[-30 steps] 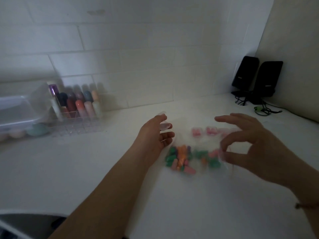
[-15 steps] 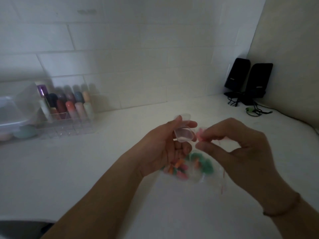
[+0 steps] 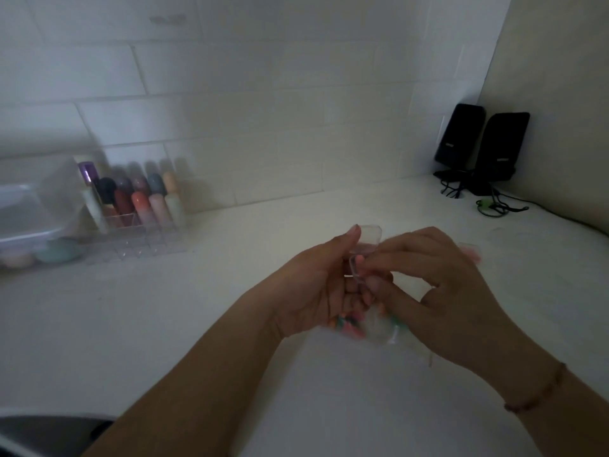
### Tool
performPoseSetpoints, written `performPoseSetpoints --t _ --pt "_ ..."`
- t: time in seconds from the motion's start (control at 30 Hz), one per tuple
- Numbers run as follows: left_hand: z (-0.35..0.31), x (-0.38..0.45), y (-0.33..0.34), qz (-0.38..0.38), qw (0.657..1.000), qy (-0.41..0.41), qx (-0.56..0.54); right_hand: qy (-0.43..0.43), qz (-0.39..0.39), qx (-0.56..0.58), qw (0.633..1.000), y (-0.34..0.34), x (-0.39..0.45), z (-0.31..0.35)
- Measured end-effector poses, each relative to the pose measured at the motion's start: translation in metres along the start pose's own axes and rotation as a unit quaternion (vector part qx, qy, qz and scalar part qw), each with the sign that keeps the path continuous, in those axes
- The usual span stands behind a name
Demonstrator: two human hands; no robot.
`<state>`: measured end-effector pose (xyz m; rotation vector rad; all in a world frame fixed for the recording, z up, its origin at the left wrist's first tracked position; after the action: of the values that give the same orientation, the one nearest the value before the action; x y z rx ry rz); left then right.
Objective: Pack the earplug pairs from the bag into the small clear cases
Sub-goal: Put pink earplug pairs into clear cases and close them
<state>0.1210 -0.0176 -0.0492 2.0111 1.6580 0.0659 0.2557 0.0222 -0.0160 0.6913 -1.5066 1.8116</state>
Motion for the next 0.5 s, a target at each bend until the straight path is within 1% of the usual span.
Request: performPoseSetpoints --t 0.07,0.13,0.17,0.2,0.23,0.27,0.3,0.33,0.37,0.4,0.43,0.5 --pt "-0.003 0.001 -0.003 -0.024 0.999 0.007 -0.024 0.022 -0.041 0.032 0.998 -0.014 0.001 -0.004" --pt "-0.008 0.003 -0.011 -0.082 0.994 0.039 -0.065 0.064 -0.09 0.022 0.994 -0.037 -0.002 -0.016" --pt "-0.011 0.003 -0.016 -0.109 0.988 0.059 -0.088 0.092 -0.081 0.006 0.992 -0.048 -0.005 -0.025" --pt "-0.013 0.002 -0.02 -0.129 0.983 0.072 -0.105 0.127 -0.032 -0.012 0.991 -0.057 -0.009 -0.035" --pt "-0.014 0.002 -0.022 -0.144 0.98 0.079 -0.116 0.166 0.059 -0.019 0.984 -0.059 -0.013 -0.044" --pt "-0.014 0.002 -0.024 -0.154 0.977 0.08 -0.123 0.198 0.174 -0.011 0.965 -0.055 -0.019 -0.049" --pt "-0.013 0.002 -0.025 -0.162 0.976 0.077 -0.125 0.222 0.277 0.012 0.935 -0.047 -0.026 -0.05" --pt "-0.013 0.003 -0.025 -0.169 0.975 0.073 -0.126 0.234 0.357 0.037 0.904 -0.038 -0.031 -0.047" --pt "-0.012 0.004 -0.025 -0.174 0.974 0.07 -0.126 0.235 0.392 0.06 0.888 -0.028 -0.034 -0.043" --pt "-0.011 0.004 -0.026 -0.177 0.974 0.067 -0.128 0.227 0.391 0.078 0.888 -0.019 -0.035 -0.039" --pt "-0.011 0.005 -0.026 -0.177 0.973 0.066 -0.13 0.218 0.367 0.095 0.9 -0.012 -0.033 -0.037" --pt "-0.01 0.006 -0.027 -0.173 0.972 0.064 -0.142 0.21 0.29 0.131 0.924 -0.002 -0.028 -0.033"
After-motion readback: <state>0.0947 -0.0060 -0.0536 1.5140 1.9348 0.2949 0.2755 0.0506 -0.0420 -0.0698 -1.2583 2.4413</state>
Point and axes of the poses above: each hand's wrist, its own x-axis towards the middle knuckle, its own y-axis out of the palm, z = x × y, the point moved 4 cm from there along x, towards the middle knuckle, and after that the axes turned 13 degrees about -y, right-handed, at the moved point
